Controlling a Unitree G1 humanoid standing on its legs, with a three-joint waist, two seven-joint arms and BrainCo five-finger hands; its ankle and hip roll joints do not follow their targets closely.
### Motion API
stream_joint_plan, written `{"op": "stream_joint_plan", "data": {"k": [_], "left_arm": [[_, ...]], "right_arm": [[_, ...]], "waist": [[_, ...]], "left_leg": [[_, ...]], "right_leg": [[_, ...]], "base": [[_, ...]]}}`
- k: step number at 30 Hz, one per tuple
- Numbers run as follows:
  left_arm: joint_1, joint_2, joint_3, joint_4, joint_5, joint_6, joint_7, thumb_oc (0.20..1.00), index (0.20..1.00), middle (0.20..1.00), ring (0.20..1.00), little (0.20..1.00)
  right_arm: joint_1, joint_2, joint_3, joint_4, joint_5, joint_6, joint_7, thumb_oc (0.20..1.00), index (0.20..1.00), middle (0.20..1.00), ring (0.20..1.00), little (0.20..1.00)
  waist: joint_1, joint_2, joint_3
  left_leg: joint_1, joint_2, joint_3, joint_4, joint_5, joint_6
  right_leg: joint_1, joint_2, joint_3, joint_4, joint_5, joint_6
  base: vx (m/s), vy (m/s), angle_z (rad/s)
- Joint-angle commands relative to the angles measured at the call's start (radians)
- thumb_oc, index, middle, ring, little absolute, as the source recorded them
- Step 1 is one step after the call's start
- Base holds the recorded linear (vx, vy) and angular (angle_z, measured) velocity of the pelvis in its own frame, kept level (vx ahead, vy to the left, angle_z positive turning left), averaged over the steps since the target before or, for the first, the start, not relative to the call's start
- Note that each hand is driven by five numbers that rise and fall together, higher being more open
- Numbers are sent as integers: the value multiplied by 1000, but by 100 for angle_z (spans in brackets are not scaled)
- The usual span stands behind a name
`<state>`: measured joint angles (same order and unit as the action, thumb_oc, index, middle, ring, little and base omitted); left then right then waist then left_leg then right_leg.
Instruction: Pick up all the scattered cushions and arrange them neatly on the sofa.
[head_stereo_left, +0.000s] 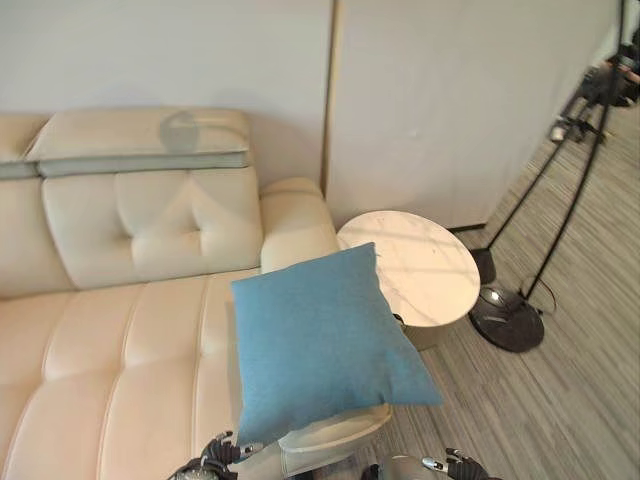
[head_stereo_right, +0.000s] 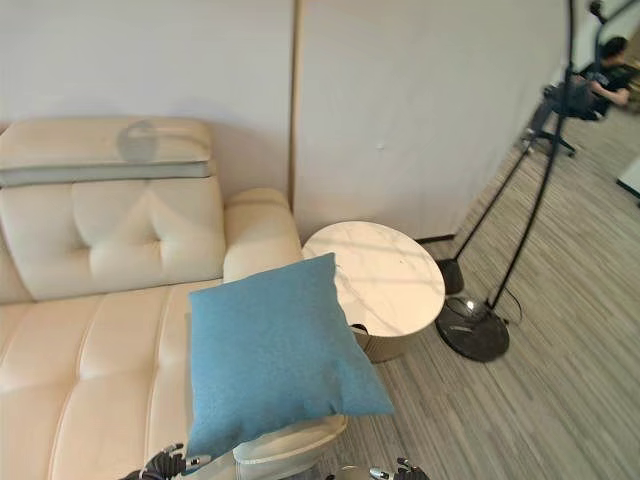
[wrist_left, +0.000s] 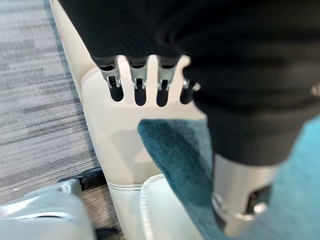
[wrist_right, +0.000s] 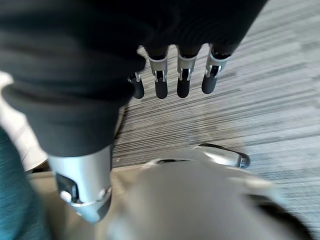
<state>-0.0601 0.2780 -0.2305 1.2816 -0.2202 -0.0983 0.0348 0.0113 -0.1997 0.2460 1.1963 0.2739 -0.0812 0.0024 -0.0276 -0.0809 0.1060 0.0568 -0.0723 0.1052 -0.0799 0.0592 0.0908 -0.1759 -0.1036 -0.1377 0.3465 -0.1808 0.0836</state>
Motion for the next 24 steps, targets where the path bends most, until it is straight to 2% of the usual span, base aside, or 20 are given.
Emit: {"op": "stream_joint_plan", "data": {"k": [1,2,3,5,10,12,13,16,19,20,21,22,23,24], "left_arm": [[-34,-10,84,67,-104,-9,8,1000,1000,1000,1000,1000],[-34,-10,84,67,-104,-9,8,1000,1000,1000,1000,1000],[-23,-7,137,89,-160,-6,15,1000,1000,1000,1000,1000],[-16,-2,167,96,-187,-2,13,1000,1000,1000,1000,1000],[-18,63,275,146,-247,21,-12,1000,1000,1000,1000,1000],[-23,122,313,161,-252,28,-25,1000,1000,1000,1000,1000],[-24,122,314,161,-252,28,-26,1000,1000,1000,1000,1000],[-60,219,348,171,-265,33,-34,1000,1000,1000,1000,1000],[-97,297,368,86,-327,28,-40,1000,1000,1000,1000,1000],[-97,300,375,53,-354,25,-41,1000,1000,1000,1000,1000],[-96,299,375,52,-354,25,-40,1000,1000,1000,1000,1000],[-101,302,377,-20,-409,18,-35,1000,1000,1000,1000,1000],[-100,301,377,-22,-409,19,-34,1000,1000,1000,1000,1000],[-121,306,364,-69,-457,8,-21,1000,1000,1000,1000,1000]], "right_arm": [[-51,-25,-59,97,11,-6,-48,1000,1000,1000,1000,1000],[-51,-25,-59,97,11,-6,-48,1000,1000,1000,1000,1000],[-63,-29,-85,119,14,-1,-71,1000,1000,1000,1000,1000],[-64,-44,-97,136,5,8,-77,1000,1000,1000,1000,1000],[-43,-129,-199,241,28,36,-88,1000,1000,1000,1000,1000],[-29,-192,-243,283,40,47,-82,1000,1000,1000,1000,1000],[-29,-192,-243,283,40,47,-82,1000,1000,1000,1000,1000],[-55,-297,-270,254,39,45,-73,1000,1000,1000,1000,1000],[-123,-447,-262,-12,-21,47,-78,1000,1000,1000,1000,1000],[-130,-461,-255,-96,-40,44,-83,1000,1000,1000,1000,1000],[-128,-461,-256,-99,-41,46,-84,1000,1000,1000,1000,1000],[-150,-498,-241,-280,-78,53,-84,1000,1000,1000,1000,1000],[-148,-498,-243,-283,-78,55,-84,1000,1000,1000,1000,1000],[-198,-510,-215,-437,-86,61,-88,1000,1000,1000,1000,1000]], "waist": [[8,15,-16],[7,15,-15],[19,3,-34],[21,1,-45],[10,-6,-70],[4,-8,-78],[4,-8,-78],[-7,-8,-79],[-19,2,-77],[-22,6,-77],[-22,7,-77],[-27,15,-73],[-26,15,-72],[-29,21,-68]], "left_leg": [[-17,42,-27,-7,-64,-73],[-15,42,-28,-7,-64,-73],[-15,49,-3,-7,-69,-81],[-16,52,-1,-7,-69,-86],[-12,67,-18,-7,-70,-106],[-11,75,-21,-7,-70,-114],[-11,75,-21,-7,-70,-114],[-9,80,-14,-7,-71,-121],[-3,84,10,-7,-74,-124],[-5,84,15,-7,-72,-124],[-4,84,16,-7,-73,-124],[-4,83,26,-7,-73,-122],[-3,83,27,-7,-73,-122],[1,84,34,-7,-75,-121]], "right_leg": [[161,40,67,-337,152,9],[164,40,67,-340,153,10],[192,37,46,-399,177,16],[207,42,48,-428,184,14],[239,53,21,-434,156,2],[246,58,13,-434,145,-2],[247,58,12,-434,144,-2],[246,60,12,-434,143,-1],[243,62,28,-434,150,5],[239,61,32,-434,154,6],[239,61,33,-434,154,6],[233,61,41,-434,160,9],[234,61,42,-434,160,9],[233,60,47,-434,162,10]], "base": [[154,-107,32],[190,-183,37],[65,-95,32],[87,-123,3],[80,-147,-1],[53,-97,7],[32,-68,0],[2,-45,-1],[-22,1,-18],[-18,18,-29],[-41,39,-17],[-28,26,-19],[-37,48,-26],[-13,22,-22]]}}
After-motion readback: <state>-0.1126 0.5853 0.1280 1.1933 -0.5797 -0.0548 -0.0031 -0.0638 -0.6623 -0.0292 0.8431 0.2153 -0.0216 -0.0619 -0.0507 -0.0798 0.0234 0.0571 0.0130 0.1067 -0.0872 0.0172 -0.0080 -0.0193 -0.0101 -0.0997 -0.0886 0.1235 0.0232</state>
